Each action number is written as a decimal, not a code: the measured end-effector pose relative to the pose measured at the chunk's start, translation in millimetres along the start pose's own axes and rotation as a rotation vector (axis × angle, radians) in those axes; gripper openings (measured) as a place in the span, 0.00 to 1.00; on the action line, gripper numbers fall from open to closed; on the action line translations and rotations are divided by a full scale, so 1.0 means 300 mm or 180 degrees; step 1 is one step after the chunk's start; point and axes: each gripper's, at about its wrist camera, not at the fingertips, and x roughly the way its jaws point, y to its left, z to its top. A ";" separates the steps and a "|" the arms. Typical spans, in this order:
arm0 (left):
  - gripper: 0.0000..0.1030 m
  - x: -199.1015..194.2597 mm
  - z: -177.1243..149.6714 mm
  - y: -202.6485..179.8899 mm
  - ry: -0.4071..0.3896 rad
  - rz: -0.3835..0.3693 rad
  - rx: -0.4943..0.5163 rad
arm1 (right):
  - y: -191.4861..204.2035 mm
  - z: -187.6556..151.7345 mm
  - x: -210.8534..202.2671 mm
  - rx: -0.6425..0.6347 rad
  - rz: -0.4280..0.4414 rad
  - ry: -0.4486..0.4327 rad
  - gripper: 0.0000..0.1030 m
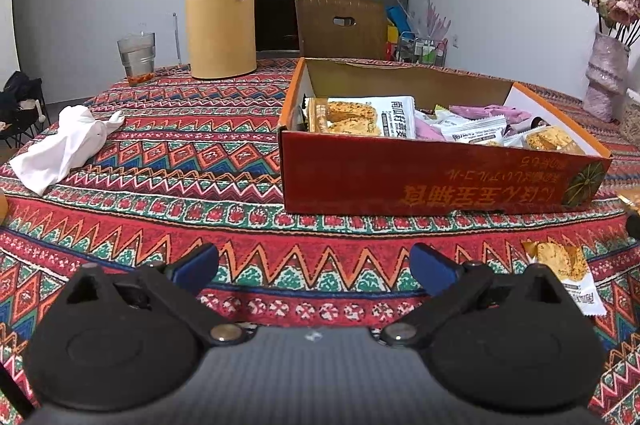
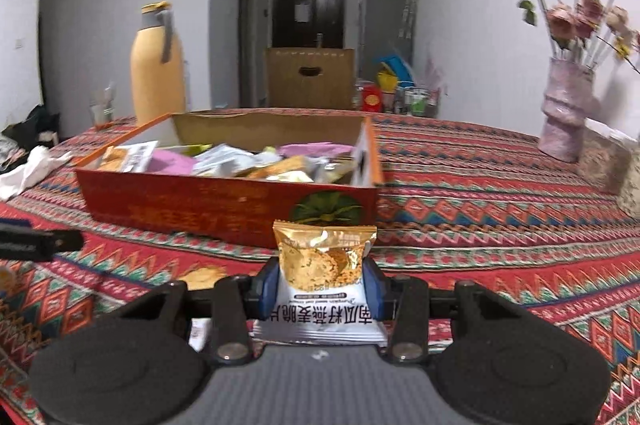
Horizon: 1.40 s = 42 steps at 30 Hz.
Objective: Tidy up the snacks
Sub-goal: 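Grasp a white sachet with a golden window with the right tool, then grasp the last white sachet with the left tool while the right tool holds its sachet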
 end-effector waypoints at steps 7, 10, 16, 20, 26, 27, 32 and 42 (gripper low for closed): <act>1.00 -0.038 0.023 -0.039 -0.0004 -0.0060 0.0086 | -0.093 -0.025 0.022 0.0172 -0.0223 0.0040 0.40; 1.00 -0.064 0.041 -0.083 -0.0041 -0.0147 0.0152 | -0.116 -0.036 0.033 0.0216 -0.0268 0.0055 0.40; 1.00 -0.079 0.077 -0.203 -0.0015 -0.0314 0.0292 | -0.143 -0.053 0.060 0.0244 -0.0313 0.0082 0.40; 1.00 -0.057 0.088 -0.280 0.0085 -0.0407 0.0373 | -0.158 -0.071 0.075 0.0308 -0.0283 0.0108 0.41; 1.00 -0.029 0.080 -0.383 0.0204 -0.0549 0.0470 | -0.163 -0.084 0.073 0.0358 -0.0213 0.0081 0.41; 1.00 -0.023 0.074 -0.399 0.0221 -0.0551 0.0506 | -0.162 -0.085 0.073 0.0355 -0.0211 0.0072 0.41; 1.00 0.022 0.042 -0.455 0.0393 -0.0554 0.0575 | -0.153 -0.091 0.061 0.0333 -0.0208 0.0025 0.41; 0.85 0.060 0.014 -0.505 0.0513 -0.0502 0.0662 | -0.152 -0.094 0.047 0.0328 -0.0137 -0.0036 0.41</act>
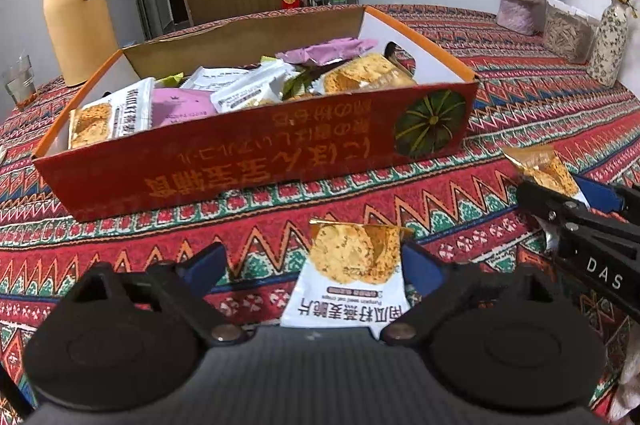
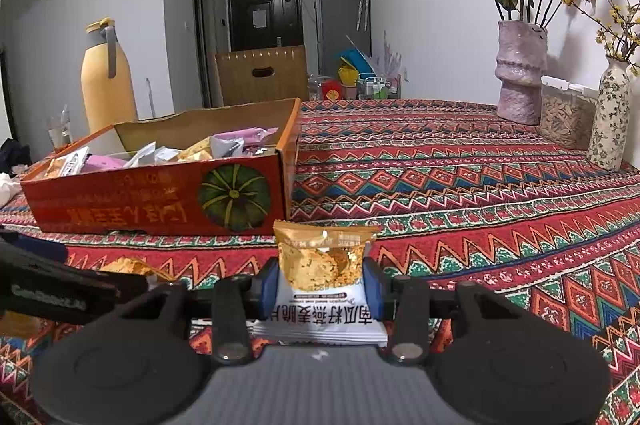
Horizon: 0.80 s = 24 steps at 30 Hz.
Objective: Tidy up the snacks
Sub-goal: 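Grasp the last white sachet with the left tool while the right tool holds its sachet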
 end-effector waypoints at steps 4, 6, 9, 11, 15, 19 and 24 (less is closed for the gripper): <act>0.67 -0.002 -0.006 -0.011 -0.0012 -0.0068 0.0048 | -0.004 0.000 -0.002 0.0009 0.0020 -0.0006 0.41; 0.48 -0.008 -0.008 -0.013 -0.0034 -0.0147 0.0072 | -0.005 0.000 -0.003 0.0013 0.0024 -0.0008 0.41; 0.46 -0.015 -0.012 -0.018 -0.0064 -0.0183 0.0085 | -0.006 0.000 -0.003 0.0024 0.0026 -0.0011 0.41; 0.45 -0.019 -0.015 -0.015 -0.0077 -0.0201 0.0073 | -0.006 -0.001 -0.003 0.0022 0.0031 -0.0008 0.41; 0.44 -0.030 -0.017 -0.006 -0.0109 -0.0192 0.0045 | -0.007 -0.001 -0.001 0.0025 0.0035 0.0001 0.41; 0.44 -0.040 -0.017 0.008 -0.0126 -0.0160 0.0010 | -0.006 -0.002 0.002 0.0020 0.0029 0.0007 0.41; 0.44 -0.068 -0.014 0.033 -0.0209 -0.0148 -0.0030 | 0.001 -0.002 0.001 -0.0016 0.0015 0.0002 0.41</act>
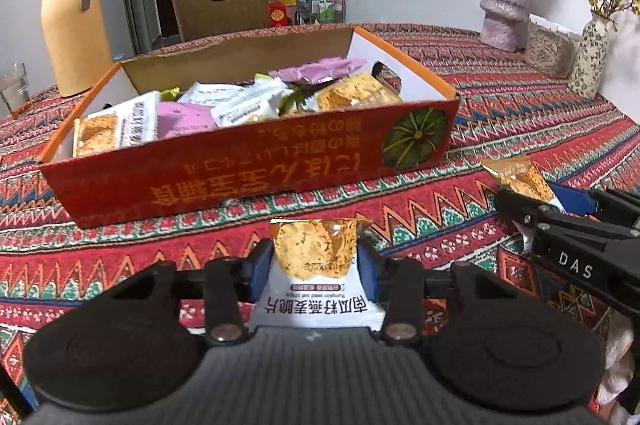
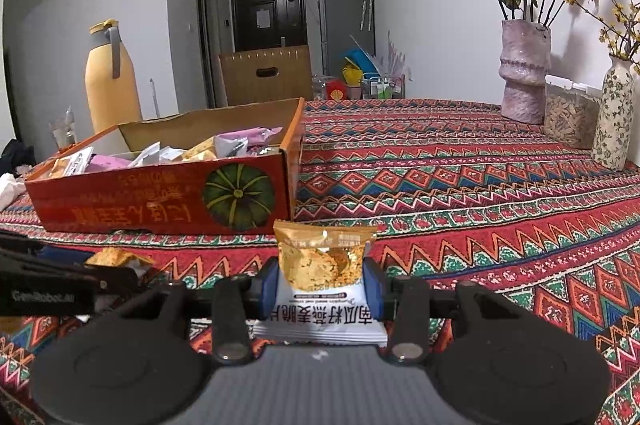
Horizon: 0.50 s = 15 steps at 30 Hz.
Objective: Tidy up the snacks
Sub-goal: 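Grasp the last white sachet with the left tool while the right tool holds its sachet, then carry both held sachets over the box and open both tools inside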
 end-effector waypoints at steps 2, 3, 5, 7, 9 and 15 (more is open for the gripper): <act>0.44 -0.016 0.006 0.013 -0.0055 0.0009 -0.0013 | 0.007 0.001 -0.001 -0.0034 -0.0015 -0.0002 0.41; 0.44 -0.023 0.010 0.018 -0.0081 0.0013 -0.0018 | 0.011 0.003 0.000 -0.0056 -0.0020 0.0006 0.41; 0.44 -0.040 0.017 0.030 -0.0151 0.0020 -0.0010 | 0.019 0.006 0.001 -0.0101 -0.0039 0.0016 0.41; 0.44 -0.059 0.026 0.044 -0.0218 0.0046 -0.0012 | 0.025 0.012 -0.001 -0.0111 -0.0033 0.0030 0.41; 0.44 -0.074 0.037 0.058 -0.0275 0.0057 -0.0027 | 0.034 0.023 -0.010 -0.0120 -0.0008 0.0018 0.41; 0.44 -0.115 0.078 0.114 -0.0472 0.0132 -0.0108 | 0.103 0.106 -0.054 -0.0194 0.0117 -0.0177 0.41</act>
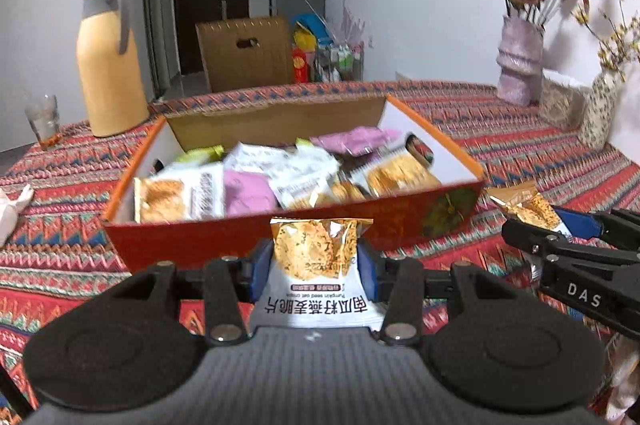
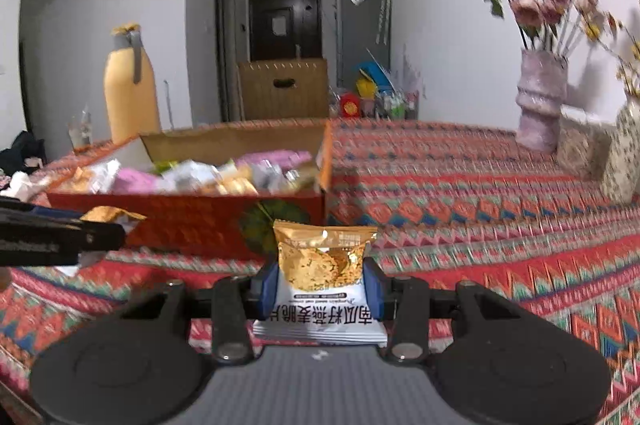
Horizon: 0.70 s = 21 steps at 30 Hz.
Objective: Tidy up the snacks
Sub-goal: 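Carry both held sachets over the box and open both tools inside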
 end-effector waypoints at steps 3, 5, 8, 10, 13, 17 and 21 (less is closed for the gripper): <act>0.44 -0.011 0.035 0.028 -0.0103 0.0058 -0.0037 | 0.030 0.052 -0.005 -0.0017 0.0023 -0.0126 0.41; 0.44 -0.016 0.059 0.047 -0.0168 0.0095 -0.0060 | 0.052 0.086 0.001 -0.0051 0.0035 -0.0200 0.41; 0.44 -0.021 0.098 0.073 -0.0277 0.0131 -0.0085 | 0.085 0.137 0.020 -0.0097 0.0061 -0.0283 0.41; 0.44 -0.024 0.129 0.086 -0.0361 0.0183 -0.0091 | 0.105 0.170 0.038 -0.0124 0.0071 -0.0328 0.41; 0.44 -0.020 0.174 0.107 -0.0464 0.0235 -0.0133 | 0.132 0.217 0.068 -0.0149 0.0088 -0.0386 0.41; 0.44 0.000 0.229 0.136 -0.0561 0.0309 -0.0201 | 0.156 0.272 0.110 -0.0149 0.0116 -0.0445 0.41; 0.44 0.046 0.275 0.165 -0.0587 0.0378 -0.0266 | 0.175 0.318 0.162 -0.0149 0.0128 -0.0478 0.41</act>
